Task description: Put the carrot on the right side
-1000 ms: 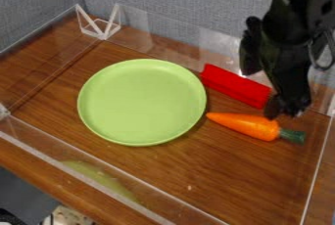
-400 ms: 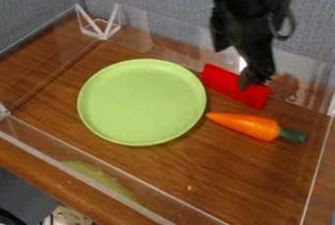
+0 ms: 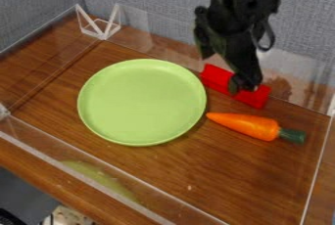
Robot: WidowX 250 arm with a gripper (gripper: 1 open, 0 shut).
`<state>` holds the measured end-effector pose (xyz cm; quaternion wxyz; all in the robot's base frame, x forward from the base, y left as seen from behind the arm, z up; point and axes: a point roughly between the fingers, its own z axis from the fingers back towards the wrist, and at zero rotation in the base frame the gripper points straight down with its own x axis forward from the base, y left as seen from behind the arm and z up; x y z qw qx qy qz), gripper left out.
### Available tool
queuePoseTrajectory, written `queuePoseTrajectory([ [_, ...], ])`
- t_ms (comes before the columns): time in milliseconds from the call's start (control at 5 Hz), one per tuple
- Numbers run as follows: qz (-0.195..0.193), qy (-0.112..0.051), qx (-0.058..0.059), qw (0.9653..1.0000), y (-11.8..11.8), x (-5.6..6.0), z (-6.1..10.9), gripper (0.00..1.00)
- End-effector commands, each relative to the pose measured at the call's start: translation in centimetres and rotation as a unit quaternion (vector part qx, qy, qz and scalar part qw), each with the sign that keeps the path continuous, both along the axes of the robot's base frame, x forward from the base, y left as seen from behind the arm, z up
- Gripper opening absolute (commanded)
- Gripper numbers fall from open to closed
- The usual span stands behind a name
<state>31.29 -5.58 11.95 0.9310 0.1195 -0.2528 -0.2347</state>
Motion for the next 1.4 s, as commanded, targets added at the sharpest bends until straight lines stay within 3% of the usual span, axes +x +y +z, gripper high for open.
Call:
queuePoseTrajectory([
  [0, 0.008, -0.018, -0.022, 0.9996, -1.3, -0.2, -1.2, 1.00],
  [400, -0.014, -0.013, -0.048, 0.9987, -1.4, 1.0, -6.2, 1.00],
  [800, -0.027, -0.018, -0.063, 0.9975, -1.5, 1.1, -8.4, 1.00],
  [1000, -0.027, -0.003, -0.053, 0.9982, -1.6, 0.0, -7.1, 0.00],
  [1200, -0.039, 0.014, -0.035, 0.9985, -2.0, -0.6, -5.6, 0.00],
])
